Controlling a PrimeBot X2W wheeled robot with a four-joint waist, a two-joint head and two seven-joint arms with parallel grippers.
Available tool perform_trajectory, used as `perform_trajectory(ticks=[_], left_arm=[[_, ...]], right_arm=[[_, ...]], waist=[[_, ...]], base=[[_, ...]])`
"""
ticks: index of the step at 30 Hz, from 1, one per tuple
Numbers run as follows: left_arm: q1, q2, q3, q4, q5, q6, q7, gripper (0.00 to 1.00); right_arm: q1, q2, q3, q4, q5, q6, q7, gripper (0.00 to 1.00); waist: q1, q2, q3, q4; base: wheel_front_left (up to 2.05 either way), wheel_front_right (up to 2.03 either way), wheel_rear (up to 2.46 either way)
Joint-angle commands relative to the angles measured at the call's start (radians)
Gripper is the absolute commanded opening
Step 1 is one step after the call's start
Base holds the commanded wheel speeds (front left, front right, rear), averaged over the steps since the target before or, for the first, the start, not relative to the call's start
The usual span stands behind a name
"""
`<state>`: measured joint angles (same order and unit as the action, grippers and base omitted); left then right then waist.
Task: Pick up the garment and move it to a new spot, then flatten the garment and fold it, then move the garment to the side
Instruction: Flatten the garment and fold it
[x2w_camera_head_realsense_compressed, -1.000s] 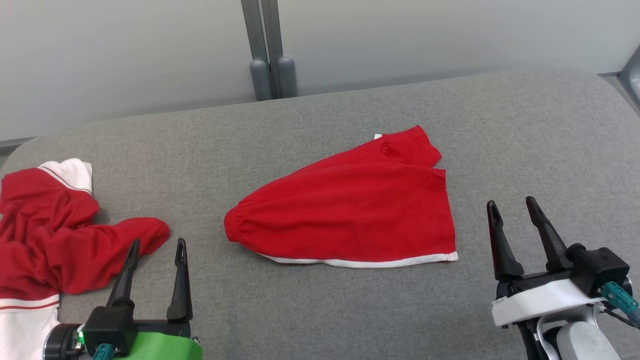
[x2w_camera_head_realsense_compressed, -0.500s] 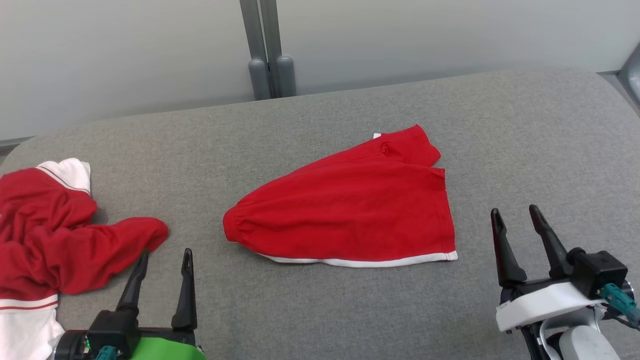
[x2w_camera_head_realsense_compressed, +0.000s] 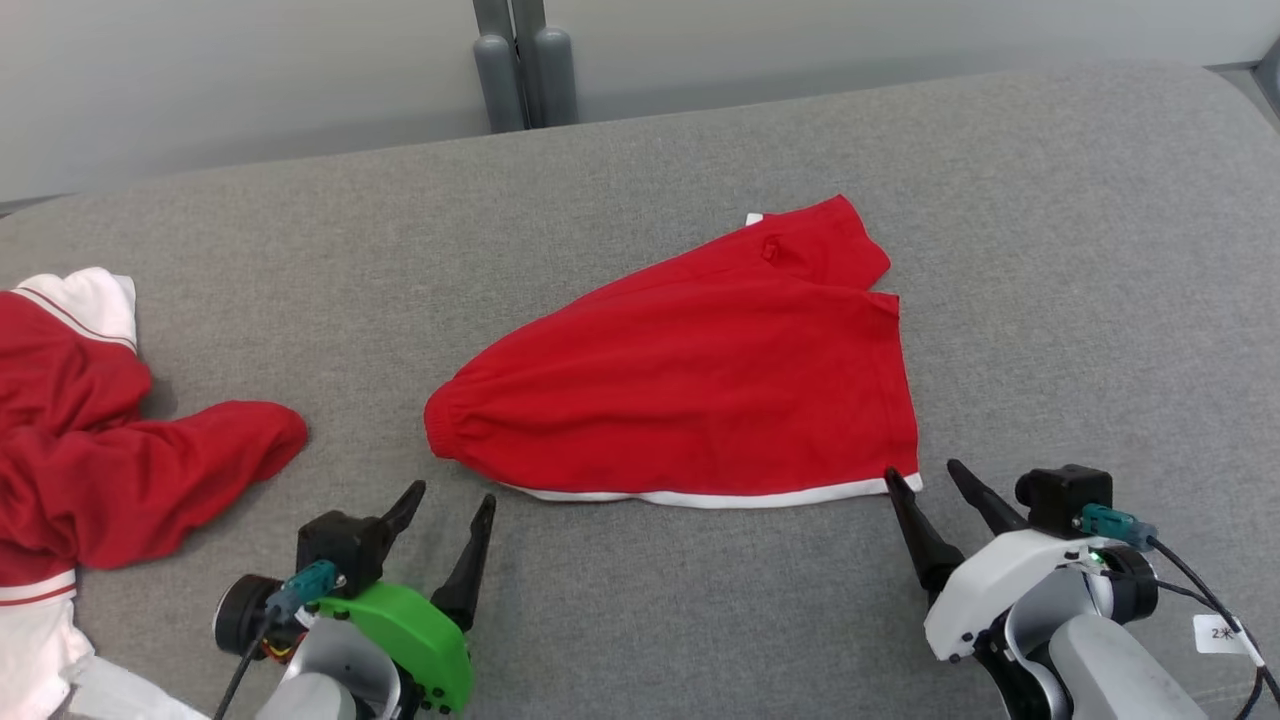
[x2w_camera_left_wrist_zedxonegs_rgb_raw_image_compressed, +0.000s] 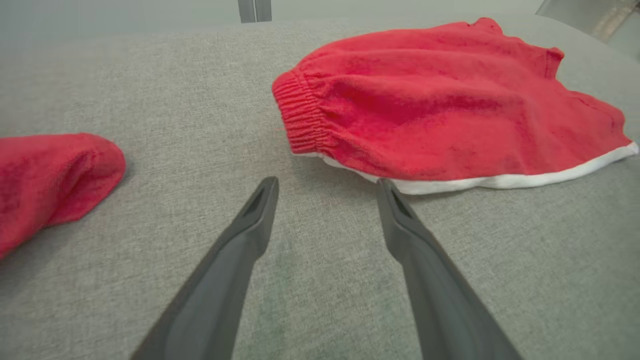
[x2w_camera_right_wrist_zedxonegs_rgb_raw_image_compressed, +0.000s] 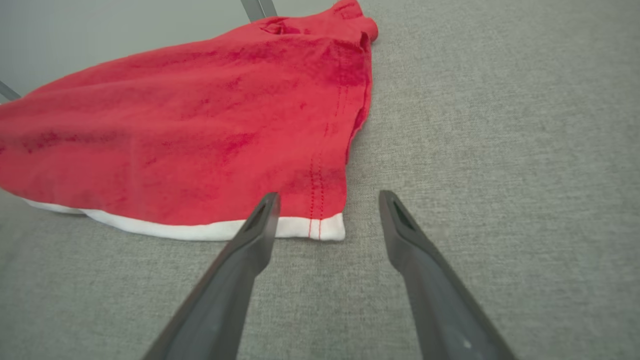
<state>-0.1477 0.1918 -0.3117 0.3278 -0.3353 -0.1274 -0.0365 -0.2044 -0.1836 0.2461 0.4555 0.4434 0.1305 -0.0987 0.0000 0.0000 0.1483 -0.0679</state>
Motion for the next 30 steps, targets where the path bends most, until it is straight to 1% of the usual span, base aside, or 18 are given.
perform_trajectory(ticks=[1,9,16,22,23,24,25,26,30], left_arm=[[-0.031,0.017,-0.019,0.011,-0.024,-0.003,-0.004,1.00],[-0.131,0.050,-0.095,0.083,-0.082,-0.003,-0.038,1.00],[-0.200,0.061,-0.131,0.170,-0.122,-0.003,-0.055,1.00],[-0.235,0.075,-0.173,0.208,-0.152,-0.003,-0.085,1.00],[-0.239,0.075,-0.181,0.212,-0.158,-0.003,-0.089,1.00],[-0.244,0.077,-0.190,0.216,-0.165,-0.003,-0.092,0.89],[-0.246,0.078,-0.196,0.219,-0.170,-0.003,-0.098,0.42],[-0.246,0.079,-0.204,0.223,-0.177,-0.003,-0.099,0.00],[-0.241,0.089,-0.228,0.223,-0.203,-0.003,-0.115,0.00]], right_arm=[[-0.019,-0.008,0.019,0.017,0.021,0.000,0.004,1.00],[-0.071,-0.024,0.098,0.090,0.080,0.000,-0.013,1.00],[-0.103,-0.022,0.153,0.138,0.110,0.000,-0.049,1.00],[-0.124,-0.020,0.199,0.166,0.137,0.001,-0.077,1.00],[-0.125,-0.021,0.207,0.170,0.142,0.001,-0.080,0.91],[-0.129,-0.021,0.217,0.174,0.148,0.001,-0.083,0.47],[-0.132,-0.022,0.224,0.177,0.153,0.001,-0.087,0.17],[-0.134,-0.023,0.233,0.180,0.159,0.001,-0.091,0.00],[-0.147,-0.036,0.255,0.182,0.182,0.000,-0.120,0.00]], waist=[[0.0000,0.0000,0.030,-0.003],[0.0000,0.0000,0.056,-0.002],[0.0000,0.0000,0.070,-0.009],[0.0000,0.0000,0.074,-0.011],[0.0000,0.0000,0.074,-0.011],[0.0000,0.0000,0.073,-0.010],[0.0000,0.0000,0.072,-0.010],[0.0000,0.0000,0.070,-0.009],[0.0000,0.0000,0.057,-0.008]], base=[[0.00,0.00,0.00],[0.00,0.00,0.00],[0.00,0.00,0.00],[0.00,0.00,0.00],[0.00,0.00,0.00],[0.00,0.00,0.00],[0.00,0.00,0.00],[0.00,0.00,0.00],[0.00,0.00,0.00]])
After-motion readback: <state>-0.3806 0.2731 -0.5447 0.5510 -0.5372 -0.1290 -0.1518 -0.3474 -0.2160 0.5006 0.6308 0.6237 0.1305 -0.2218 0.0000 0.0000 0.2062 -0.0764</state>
